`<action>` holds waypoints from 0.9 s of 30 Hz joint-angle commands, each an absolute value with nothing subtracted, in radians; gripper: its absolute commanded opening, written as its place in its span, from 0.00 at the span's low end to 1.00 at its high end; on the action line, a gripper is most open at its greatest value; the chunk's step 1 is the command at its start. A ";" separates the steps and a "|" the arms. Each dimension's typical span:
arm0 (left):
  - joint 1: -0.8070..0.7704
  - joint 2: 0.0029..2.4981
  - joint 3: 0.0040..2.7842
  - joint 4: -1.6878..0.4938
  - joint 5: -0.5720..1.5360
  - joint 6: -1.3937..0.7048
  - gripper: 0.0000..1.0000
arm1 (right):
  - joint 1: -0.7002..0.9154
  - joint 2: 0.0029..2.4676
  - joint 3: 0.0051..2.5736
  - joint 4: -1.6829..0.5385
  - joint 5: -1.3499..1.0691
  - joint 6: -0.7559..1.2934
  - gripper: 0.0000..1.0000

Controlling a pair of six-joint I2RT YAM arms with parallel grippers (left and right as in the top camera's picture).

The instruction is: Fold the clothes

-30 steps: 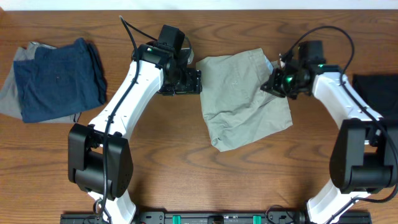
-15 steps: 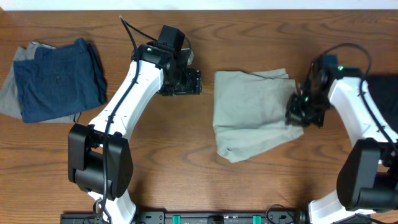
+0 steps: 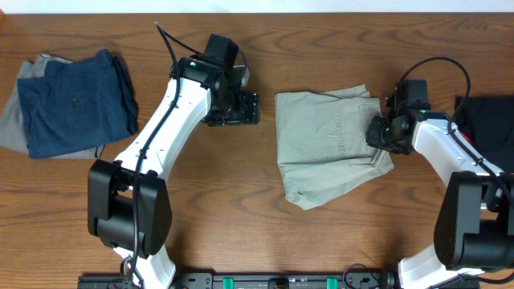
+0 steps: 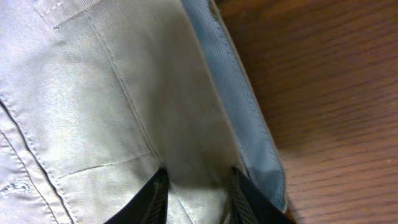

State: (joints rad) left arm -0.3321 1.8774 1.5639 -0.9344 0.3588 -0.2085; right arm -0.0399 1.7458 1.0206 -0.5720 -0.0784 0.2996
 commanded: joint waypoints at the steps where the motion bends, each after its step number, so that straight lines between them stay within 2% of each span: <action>1: -0.333 1.859 1.565 -0.932 0.350 -0.204 0.78 | -0.082 1.737 1.062 -0.617 -0.056 0.275 0.33; 10: -0.338 1.869 1.565 -0.740 0.357 -0.133 0.84 | -0.258 1.610 1.192 -0.897 -0.057 0.301 0.47; 13: -0.354 1.891 1.565 -0.667 0.358 -0.106 0.88 | -0.291 1.567 1.191 -1.012 -0.104 0.298 0.47; 17: -0.393 1.950 1.565 -0.582 0.358 -0.075 0.89 | -0.278 1.560 1.173 -1.145 -0.319 0.191 0.44; 21: -0.441 2.031 1.565 -0.515 0.357 -0.025 0.89 | -0.231 1.562 1.106 -1.144 -0.534 0.092 0.44; 27: -0.473 2.141 1.565 -0.486 0.357 -0.021 0.90 | -0.154 1.563 0.965 -1.005 -0.554 0.093 0.47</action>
State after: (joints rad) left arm -0.4744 2.1117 1.5639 -0.4881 0.3595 -0.0460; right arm -0.1848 1.5562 1.0203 -1.0363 -0.4801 0.1284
